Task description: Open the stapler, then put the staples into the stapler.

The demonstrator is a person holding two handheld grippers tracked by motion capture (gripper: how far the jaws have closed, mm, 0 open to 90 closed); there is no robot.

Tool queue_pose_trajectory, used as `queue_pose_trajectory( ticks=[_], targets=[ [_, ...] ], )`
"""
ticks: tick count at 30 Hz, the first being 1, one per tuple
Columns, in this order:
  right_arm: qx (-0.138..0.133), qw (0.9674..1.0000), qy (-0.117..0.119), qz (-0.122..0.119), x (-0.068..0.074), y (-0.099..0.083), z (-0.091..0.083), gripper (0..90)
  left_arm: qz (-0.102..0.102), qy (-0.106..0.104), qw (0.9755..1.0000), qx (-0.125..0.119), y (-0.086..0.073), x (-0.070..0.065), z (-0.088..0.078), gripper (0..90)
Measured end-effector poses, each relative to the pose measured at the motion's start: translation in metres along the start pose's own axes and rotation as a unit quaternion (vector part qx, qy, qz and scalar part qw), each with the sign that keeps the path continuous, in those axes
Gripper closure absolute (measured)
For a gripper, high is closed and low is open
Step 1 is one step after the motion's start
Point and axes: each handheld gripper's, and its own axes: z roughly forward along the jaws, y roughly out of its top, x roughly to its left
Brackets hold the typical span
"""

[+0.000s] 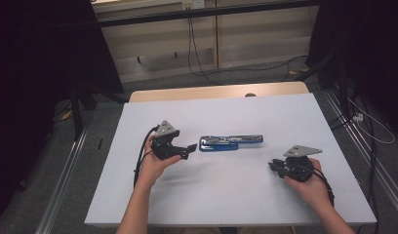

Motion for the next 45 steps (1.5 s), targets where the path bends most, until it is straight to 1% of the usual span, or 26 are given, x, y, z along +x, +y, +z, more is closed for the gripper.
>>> queue_pose_trajectory(
  ticks=[3,5,7,11,14,16,17,20,21,22,24,27,29,30,33,37,42,45],
  targets=[
    [0.003,1.0000,0.000,-0.006,0.000,0.001,0.001,76.5,0.000,0.002,1.0000,0.001,0.000,0.001,-0.001,10.6],
    [0.002,1.0000,0.002,-0.008,0.000,0.001,0.001,78.2,-0.003,0.003,1.0000,-0.007,0.001,0.001,-0.001,10.6],
    [0.002,1.0000,0.004,-0.008,0.000,0.001,0.001,78.7,0.000,0.004,1.0000,-0.005,0.001,0.001,-0.002,10.8],
    [0.004,0.9999,0.003,-0.015,0.000,0.002,0.001,79.0,-0.004,0.003,1.0000,-0.005,0.000,0.001,-0.002,10.8],
    [0.005,0.9999,0.006,-0.009,-0.001,0.003,0.001,79.0,-0.003,0.004,1.0000,0.000,0.000,0.002,-0.003,10.7],
    [0.002,0.9999,0.016,-0.005,-0.001,0.004,0.001,79.0,-0.002,0.005,1.0000,-0.005,0.000,0.002,-0.004,10.7],
    [-0.003,0.9998,0.016,-0.006,-0.001,0.005,0.000,79.0,-0.003,0.003,1.0000,-0.006,0.000,0.003,-0.004,10.7],
    [-0.019,0.9994,0.026,-0.012,-0.001,0.011,-0.005,79.0,-0.005,0.005,1.0000,-0.005,0.000,0.004,-0.005,10.7],
    [-0.020,0.9994,0.026,-0.011,-0.001,0.011,-0.006,79.0,-0.007,0.006,1.0000,-0.005,0.000,0.004,-0.005,10.7],
    [-0.022,0.9992,0.030,-0.012,-0.002,0.012,-0.007,79.0,-0.004,0.006,1.0000,-0.003,-0.001,0.004,-0.005,10.7],
    [-0.027,0.9988,0.040,-0.011,-0.004,0.013,-0.008,79.0,-0.007,0.006,1.0000,-0.001,-0.001,0.004,-0.006,10.7],
    [-0.032,0.9981,0.050,-0.014,-0.005,0.016,-0.009,79.0,-0.006,0.006,1.0000,-0.003,-0.001,0.004,-0.007,10.5],
    [-0.036,0.9974,0.060,-0.017,-0.005,0.020,-0.008,79.0,-0.009,0.007,0.9999,0.000,-0.002,0.004,-0.007,10.5],
    [-0.035,0.9971,0.064,-0.023,-0.004,0.022,-0.008,79.0,-0.009,0.007,0.9999,0.002,-0.002,0.005,-0.008,10.3],
    [-0.035,0.9958,0.076,-0.038,-0.003,0.028,-0.005,79.0,-0.016,0.006,0.9999,-0.002,-0.003,0.006,-0.009,10.1],
    [-0.036,0.9934,0.093,-0.057,0.000,0.039,-0.001,79.0,-0.012,0.010,0.9999,0.002,-0.005,0.008,-0.011,10.0],
    [-0.043,0.9902,0.114,-0.067,-0.001,0.056,0.002,79.1,-0.023,0.008,0.9997,-0.009,-0.003,0.007,-0.013,10.0],
    [-0.046,0.9886,0.122,-0.075,-0.002,0.067,0.003,79.0,-0.023,0.005,0.9996,-0.013,-0.003,0.008,-0.012,10.0]
  ],
)
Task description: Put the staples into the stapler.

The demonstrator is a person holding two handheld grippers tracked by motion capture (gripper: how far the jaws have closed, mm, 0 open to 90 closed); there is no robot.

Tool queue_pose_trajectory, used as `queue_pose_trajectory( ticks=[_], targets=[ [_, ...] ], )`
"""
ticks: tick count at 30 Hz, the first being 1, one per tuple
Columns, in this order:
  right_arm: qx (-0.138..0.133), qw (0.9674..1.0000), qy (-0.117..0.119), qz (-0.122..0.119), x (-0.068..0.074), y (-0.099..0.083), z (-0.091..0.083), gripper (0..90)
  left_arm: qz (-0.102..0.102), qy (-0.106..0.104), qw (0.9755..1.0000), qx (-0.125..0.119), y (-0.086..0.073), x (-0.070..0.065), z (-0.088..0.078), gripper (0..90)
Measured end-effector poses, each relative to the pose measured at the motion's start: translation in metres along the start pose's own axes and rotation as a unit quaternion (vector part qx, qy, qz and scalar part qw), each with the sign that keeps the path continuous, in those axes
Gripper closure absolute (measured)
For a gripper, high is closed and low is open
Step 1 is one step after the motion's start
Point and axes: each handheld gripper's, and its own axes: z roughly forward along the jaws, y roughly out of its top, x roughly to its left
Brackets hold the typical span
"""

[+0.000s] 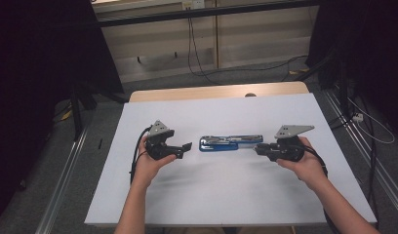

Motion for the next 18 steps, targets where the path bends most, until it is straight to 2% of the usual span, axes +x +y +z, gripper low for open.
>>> queue_pose_trajectory(
  ticks=[6,11,18],
  targets=[
    [0.003,0.9997,0.015,-0.018,-0.004,0.016,0.003,79.0,-0.002,-0.002,0.9999,0.013,-0.001,0.000,-0.001,9.6],
    [0.008,0.9993,0.026,-0.027,-0.005,0.026,0.010,79.0,-0.006,-0.003,1.0000,0.001,0.000,0.001,-0.004,9.6],
    [0.010,0.9980,0.047,-0.040,-0.008,0.038,0.022,79.0,-0.010,-0.002,0.9999,0.002,-0.001,0.003,-0.005,9.6]
  ],
)
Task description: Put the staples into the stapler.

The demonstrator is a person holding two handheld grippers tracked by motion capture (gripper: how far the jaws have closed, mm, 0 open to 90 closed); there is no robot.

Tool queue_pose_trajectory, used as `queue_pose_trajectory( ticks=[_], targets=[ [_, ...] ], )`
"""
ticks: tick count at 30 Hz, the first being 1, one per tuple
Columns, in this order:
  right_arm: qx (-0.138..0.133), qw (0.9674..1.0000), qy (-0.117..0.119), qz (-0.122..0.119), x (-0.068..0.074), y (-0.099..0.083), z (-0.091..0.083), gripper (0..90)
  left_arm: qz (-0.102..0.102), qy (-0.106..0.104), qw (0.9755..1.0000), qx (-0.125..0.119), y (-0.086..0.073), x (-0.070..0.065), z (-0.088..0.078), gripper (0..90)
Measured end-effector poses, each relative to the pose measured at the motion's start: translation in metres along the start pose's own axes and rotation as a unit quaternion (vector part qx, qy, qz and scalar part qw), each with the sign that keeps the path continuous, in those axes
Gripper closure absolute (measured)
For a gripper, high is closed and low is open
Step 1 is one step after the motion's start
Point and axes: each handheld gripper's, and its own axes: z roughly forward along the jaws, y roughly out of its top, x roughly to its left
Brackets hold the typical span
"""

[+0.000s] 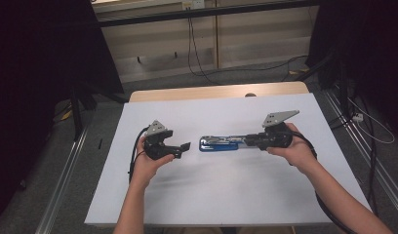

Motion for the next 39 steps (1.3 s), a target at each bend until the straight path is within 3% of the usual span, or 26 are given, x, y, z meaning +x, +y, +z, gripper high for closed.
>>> queue_pose_trajectory(
  ticks=[16,39],
  targets=[
    [0.005,0.9989,0.030,-0.037,-0.012,0.019,0.016,79.0,-0.002,-0.003,1.0000,0.000,0.000,0.001,0.001,9.6],
    [0.003,0.9959,0.064,-0.064,-0.024,0.032,0.033,79.0,-0.004,-0.002,1.0000,0.008,-0.001,0.001,0.002,9.5]
  ],
)
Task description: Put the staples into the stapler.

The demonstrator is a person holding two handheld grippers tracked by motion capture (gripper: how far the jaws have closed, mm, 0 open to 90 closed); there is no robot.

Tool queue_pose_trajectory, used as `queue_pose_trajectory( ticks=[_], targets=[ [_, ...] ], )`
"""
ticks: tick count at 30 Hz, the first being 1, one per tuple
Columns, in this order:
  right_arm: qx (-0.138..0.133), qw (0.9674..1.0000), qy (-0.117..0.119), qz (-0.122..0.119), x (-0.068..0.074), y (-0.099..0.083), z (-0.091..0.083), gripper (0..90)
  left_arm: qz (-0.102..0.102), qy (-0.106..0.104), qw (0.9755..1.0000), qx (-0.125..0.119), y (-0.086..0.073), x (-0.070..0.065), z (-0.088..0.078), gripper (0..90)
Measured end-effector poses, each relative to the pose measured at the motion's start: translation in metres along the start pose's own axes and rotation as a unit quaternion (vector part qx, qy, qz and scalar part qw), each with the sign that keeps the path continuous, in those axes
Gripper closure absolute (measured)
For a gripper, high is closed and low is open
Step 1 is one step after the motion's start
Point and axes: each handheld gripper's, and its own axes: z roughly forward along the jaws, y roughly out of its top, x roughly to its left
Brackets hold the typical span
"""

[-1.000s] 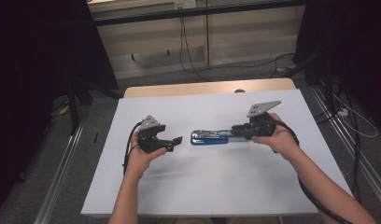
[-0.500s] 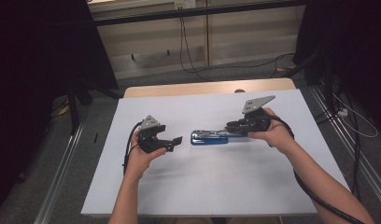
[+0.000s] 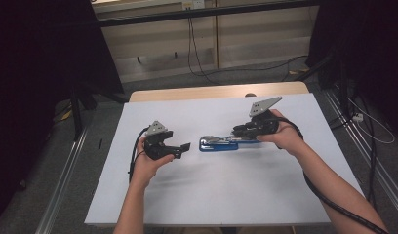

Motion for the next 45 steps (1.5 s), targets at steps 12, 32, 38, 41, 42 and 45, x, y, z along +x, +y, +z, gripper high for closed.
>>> queue_pose_trajectory(
  ticks=[12,32,38,41,42,45],
  targets=[
    [0.003,0.9998,0.013,-0.012,-0.005,0.004,0.009,79.0,-0.004,0.000,1.0000,0.002,0.000,0.000,0.000,9.4],
    [0.005,0.9985,0.040,-0.036,-0.009,0.013,0.027,79.0,-0.008,0.003,1.0000,0.002,-0.001,0.002,-0.003,9.4],
    [0.006,0.9980,0.046,-0.043,-0.010,0.015,0.033,79.1,-0.009,0.004,0.9999,0.004,-0.002,0.002,-0.003,9.4],
    [0.007,0.9978,0.048,-0.045,-0.011,0.017,0.035,79.0,-0.008,0.004,1.0000,0.003,-0.002,0.003,-0.003,9.4],
    [0.009,0.9977,0.048,-0.047,-0.012,0.018,0.036,79.0,-0.008,0.004,1.0000,0.003,-0.002,0.003,-0.003,9.4],
    [0.008,0.9978,0.049,-0.043,-0.013,0.019,0.038,79.1,-0.010,0.005,0.9999,0.002,-0.002,0.003,-0.003,9.4]
  ],
)
